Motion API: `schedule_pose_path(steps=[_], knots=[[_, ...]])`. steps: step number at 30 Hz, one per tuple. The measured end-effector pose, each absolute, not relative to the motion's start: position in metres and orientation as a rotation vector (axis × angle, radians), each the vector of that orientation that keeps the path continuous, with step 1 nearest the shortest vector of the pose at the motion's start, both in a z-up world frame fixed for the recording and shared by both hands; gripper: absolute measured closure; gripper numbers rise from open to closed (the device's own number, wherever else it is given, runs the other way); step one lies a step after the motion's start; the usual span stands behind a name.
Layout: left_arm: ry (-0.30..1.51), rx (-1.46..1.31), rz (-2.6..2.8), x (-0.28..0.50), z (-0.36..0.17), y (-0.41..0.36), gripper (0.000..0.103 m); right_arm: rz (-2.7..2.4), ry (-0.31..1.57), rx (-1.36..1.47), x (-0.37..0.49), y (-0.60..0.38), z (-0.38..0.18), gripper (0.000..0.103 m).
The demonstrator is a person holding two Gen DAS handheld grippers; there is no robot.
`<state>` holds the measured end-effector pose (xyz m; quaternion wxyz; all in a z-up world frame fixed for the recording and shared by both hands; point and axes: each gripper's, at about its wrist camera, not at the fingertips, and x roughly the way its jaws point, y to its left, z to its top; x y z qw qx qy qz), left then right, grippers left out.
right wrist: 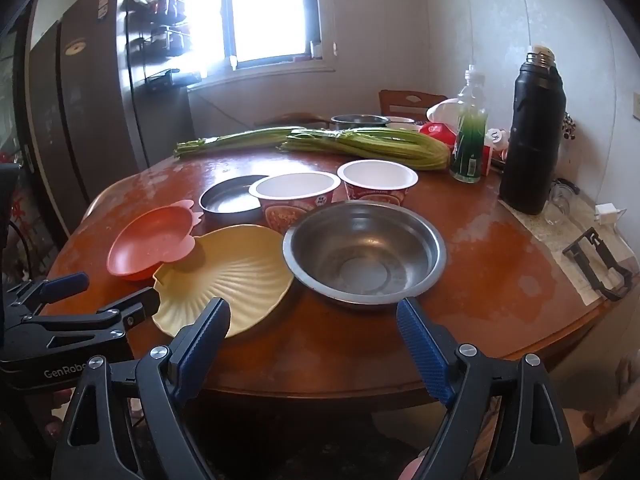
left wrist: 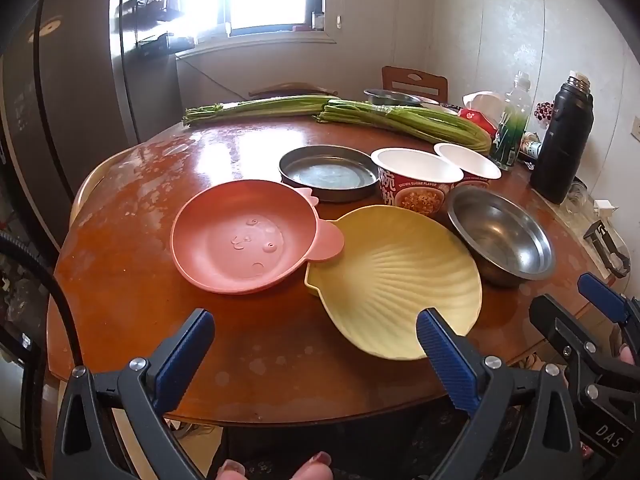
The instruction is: Organize plates and bowls
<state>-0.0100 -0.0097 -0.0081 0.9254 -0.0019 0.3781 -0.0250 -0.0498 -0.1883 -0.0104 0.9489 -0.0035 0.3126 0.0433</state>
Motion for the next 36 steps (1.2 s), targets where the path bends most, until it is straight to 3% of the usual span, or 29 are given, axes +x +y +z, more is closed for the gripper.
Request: schedule_pose_path(steps=[36], knots=[[0.757,0.011,-0.037,-0.0175,-0.0092,-0.0121,0.002,0.106,0.663,0.026,-0.0522,-0.1945,-0.0142,0.017]])
